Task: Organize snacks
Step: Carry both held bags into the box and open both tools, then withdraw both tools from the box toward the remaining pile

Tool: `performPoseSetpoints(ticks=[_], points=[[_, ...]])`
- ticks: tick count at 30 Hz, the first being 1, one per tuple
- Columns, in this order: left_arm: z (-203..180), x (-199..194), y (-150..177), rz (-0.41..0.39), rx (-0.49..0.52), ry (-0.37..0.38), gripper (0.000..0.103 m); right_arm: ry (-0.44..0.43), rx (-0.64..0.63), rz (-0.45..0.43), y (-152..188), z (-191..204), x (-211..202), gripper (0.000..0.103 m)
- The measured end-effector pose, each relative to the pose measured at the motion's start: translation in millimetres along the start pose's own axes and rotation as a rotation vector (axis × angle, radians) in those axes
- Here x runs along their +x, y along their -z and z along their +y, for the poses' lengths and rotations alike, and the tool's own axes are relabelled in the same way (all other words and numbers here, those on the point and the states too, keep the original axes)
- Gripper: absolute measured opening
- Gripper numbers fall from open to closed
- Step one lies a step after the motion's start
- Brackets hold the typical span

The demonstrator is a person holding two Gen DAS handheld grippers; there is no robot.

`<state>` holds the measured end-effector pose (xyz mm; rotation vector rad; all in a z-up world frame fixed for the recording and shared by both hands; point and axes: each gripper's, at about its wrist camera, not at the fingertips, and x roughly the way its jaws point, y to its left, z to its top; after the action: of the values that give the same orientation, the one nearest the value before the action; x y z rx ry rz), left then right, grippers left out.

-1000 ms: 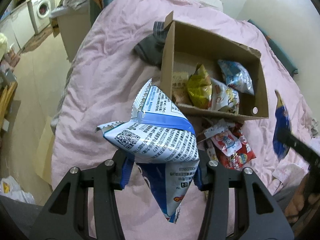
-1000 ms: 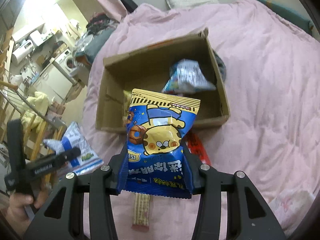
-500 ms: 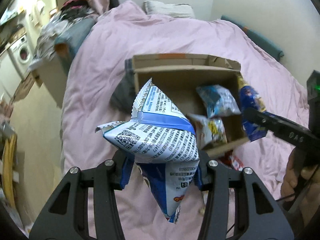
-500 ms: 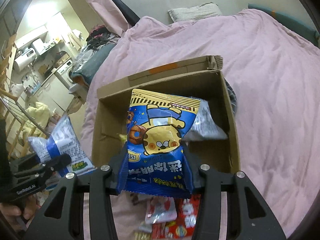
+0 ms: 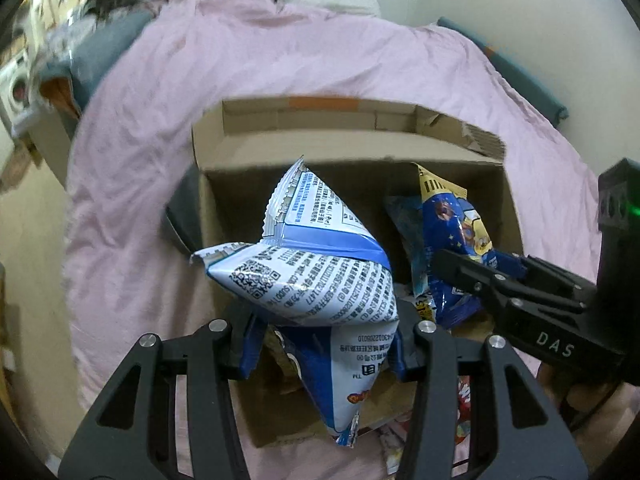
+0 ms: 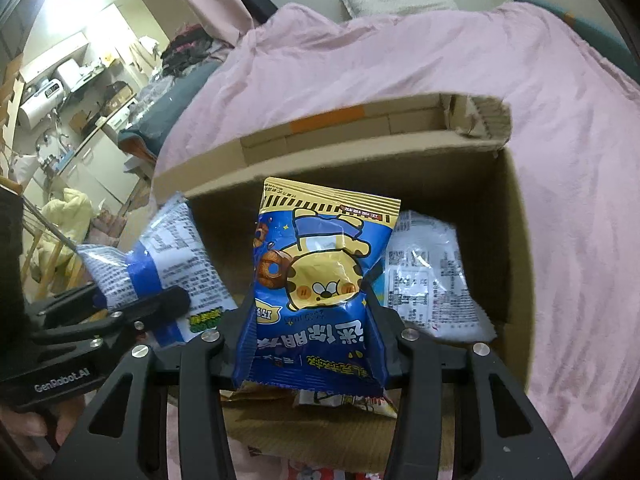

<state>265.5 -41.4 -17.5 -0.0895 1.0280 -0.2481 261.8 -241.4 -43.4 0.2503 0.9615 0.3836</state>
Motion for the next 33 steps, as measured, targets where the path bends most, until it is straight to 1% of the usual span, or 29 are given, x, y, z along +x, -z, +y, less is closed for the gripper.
performPoseSetpoints(ticks=[2,5,9,13,16,17,18,19,20,21,23,25,27,28,29,33], points=[[2.4,9.4,-1.1,0.021,-0.02,0.022,0.045,0.006,0.02,0.017,-0.3,-3.4,5.8,0.048],[3.6,13.9,-2.4,0.025,-0.028,0.029,0.046,-0.005,0.064,0.022,-1.2,-7.0,7.4,0.048],[4.7,15.3,-5.5,0.034,-0.026,0.037,0.046,0.002,0.037,0.009,-3.8,-2.7,7.0,0.048],[5.5,16.1,-8.2,0.046,-0.018,0.047,0.048,-0.02,0.062,0.013,-3.4,-6.1,8.7,0.049],[1.6,15.2,-6.9,0.049,0.011,0.036,0.052,-0.026,0.067,0.022,-2.5,-8.4,9.8,0.049],[0.7,14.4,-6.6,0.049,0.018,0.032,0.058,-0.032,0.072,0.027,-2.1,-9.5,10.2,0.05],[0.4,13.6,-6.3,0.048,0.019,0.034,0.069,-0.038,0.08,0.029,-1.8,-10.7,10.7,0.05],[1.1,12.6,-6.4,0.045,0.015,0.034,0.074,-0.043,0.084,0.029,-1.0,-11.0,10.0,0.05],[2.1,10.1,-6.0,0.034,0.006,0.033,0.081,-0.049,0.088,0.027,-1.4,-10.8,10.2,0.05],[2.9,8.3,-5.9,0.026,0.002,0.036,0.085,-0.056,0.091,0.023,-1.2,-10.4,9.5,0.051],[2.6,4.9,-6.5,0.017,0.002,0.031,0.085,-0.073,0.086,0.009,-1.7,-8.0,6.1,0.051],[2.3,2.0,-6.8,0.01,0.008,0.026,0.085,-0.086,0.082,0.0,-2.5,-7.1,3.5,0.056],[2.9,-0.9,-6.3,0.002,0.009,0.027,0.085,-0.086,0.078,-0.024,-2.9,-8.4,-3.0,0.071],[3.4,-1.8,-6.0,0.002,0.009,0.025,0.085,-0.085,0.08,-0.031,-3.4,-9.2,-4.3,0.073],[3.8,-2.3,-5.3,0.001,0.009,0.022,0.085,-0.083,0.085,-0.039,-3.9,-11.0,-6.5,0.075],[6.1,-2.3,-3.1,0.004,0.002,0.017,0.085,-0.088,0.124,-0.048,-6.2,-20.0,-9.0,0.075]])
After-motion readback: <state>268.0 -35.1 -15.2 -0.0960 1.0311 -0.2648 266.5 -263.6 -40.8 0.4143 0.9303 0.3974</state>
